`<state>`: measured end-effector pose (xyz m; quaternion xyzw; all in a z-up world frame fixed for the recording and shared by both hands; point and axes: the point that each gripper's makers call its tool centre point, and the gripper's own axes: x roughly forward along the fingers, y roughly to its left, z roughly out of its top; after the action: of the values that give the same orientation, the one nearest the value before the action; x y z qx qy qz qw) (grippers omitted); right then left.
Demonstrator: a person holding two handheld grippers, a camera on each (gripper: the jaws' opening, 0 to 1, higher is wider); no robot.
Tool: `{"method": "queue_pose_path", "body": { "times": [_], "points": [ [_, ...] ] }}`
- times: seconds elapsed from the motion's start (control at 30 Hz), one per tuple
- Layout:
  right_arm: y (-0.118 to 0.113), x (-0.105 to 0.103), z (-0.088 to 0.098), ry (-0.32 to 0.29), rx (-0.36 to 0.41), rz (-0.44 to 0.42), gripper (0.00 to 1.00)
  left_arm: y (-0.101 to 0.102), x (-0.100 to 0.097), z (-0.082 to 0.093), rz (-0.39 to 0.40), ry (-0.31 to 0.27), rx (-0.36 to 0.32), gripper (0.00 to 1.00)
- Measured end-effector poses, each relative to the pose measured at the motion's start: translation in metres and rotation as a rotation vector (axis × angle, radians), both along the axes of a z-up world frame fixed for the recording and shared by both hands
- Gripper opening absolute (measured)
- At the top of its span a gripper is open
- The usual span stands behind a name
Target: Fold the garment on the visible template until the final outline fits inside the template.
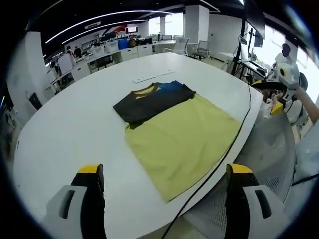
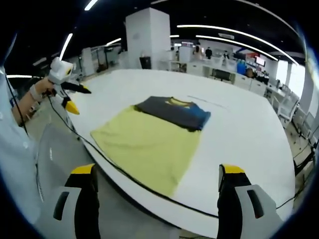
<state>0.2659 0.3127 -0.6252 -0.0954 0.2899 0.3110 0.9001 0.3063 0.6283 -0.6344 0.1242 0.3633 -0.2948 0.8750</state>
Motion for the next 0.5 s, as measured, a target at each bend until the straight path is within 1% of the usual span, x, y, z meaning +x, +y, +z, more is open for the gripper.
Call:
{"method": "queue_pose_path", "body": {
  "times": [0.23, 0.5],
  "points": [
    [-0.003, 0.001, -0.008, 0.022, -0.001, -0.003, 1.0, 0.002, -0.005, -0.013, 0.008, 0.035, 0.002, 1.0],
    [-0.004, 0.001, -0.019, 0.049, -0.001, -0.005, 1.0, 0.005, -0.009, -0.027, 0.024, 0.072, -0.021, 0.99]
  ]
}}
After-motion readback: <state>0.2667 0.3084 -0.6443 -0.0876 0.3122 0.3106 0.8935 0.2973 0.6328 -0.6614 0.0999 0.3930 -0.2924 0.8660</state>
